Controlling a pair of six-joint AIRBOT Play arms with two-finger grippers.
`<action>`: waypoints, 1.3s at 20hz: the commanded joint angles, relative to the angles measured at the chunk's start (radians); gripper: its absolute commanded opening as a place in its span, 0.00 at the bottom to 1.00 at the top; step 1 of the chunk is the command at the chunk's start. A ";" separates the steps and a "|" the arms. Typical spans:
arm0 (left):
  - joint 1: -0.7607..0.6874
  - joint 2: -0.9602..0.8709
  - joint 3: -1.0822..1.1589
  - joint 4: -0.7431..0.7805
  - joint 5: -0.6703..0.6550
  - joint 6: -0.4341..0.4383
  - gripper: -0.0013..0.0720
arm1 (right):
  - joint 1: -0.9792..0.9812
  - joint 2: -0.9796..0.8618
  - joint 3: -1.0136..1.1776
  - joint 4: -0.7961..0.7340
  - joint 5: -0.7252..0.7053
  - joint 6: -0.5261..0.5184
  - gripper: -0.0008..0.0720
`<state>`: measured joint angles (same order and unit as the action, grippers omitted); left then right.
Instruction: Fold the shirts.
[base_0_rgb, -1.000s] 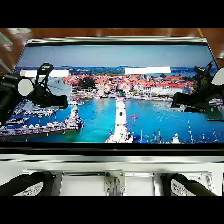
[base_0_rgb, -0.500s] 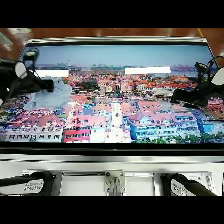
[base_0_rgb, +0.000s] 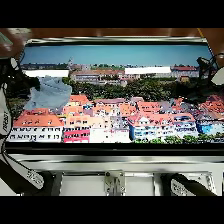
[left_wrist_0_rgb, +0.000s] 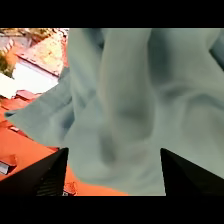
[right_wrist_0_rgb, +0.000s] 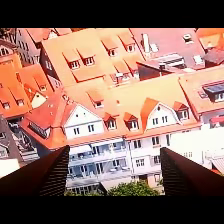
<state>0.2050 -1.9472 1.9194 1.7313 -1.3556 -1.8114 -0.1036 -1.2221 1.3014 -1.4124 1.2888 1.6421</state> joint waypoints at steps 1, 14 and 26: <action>0.005 -0.112 0.019 -0.008 0.039 0.002 0.98 | 0.001 -0.001 0.001 0.003 -0.029 0.003 0.95; -0.194 0.323 0.173 -0.088 0.198 0.023 0.08 | 0.001 0.000 0.001 0.102 -0.029 -0.055 0.95; -0.862 0.895 -0.077 -0.135 0.255 -0.028 0.08 | 0.001 0.464 0.002 -0.078 0.043 -0.157 0.95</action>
<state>-0.5373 -1.1027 1.9621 1.6001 -1.0569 -1.8057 -0.1036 -0.8600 1.3037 -1.4193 1.2991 1.4967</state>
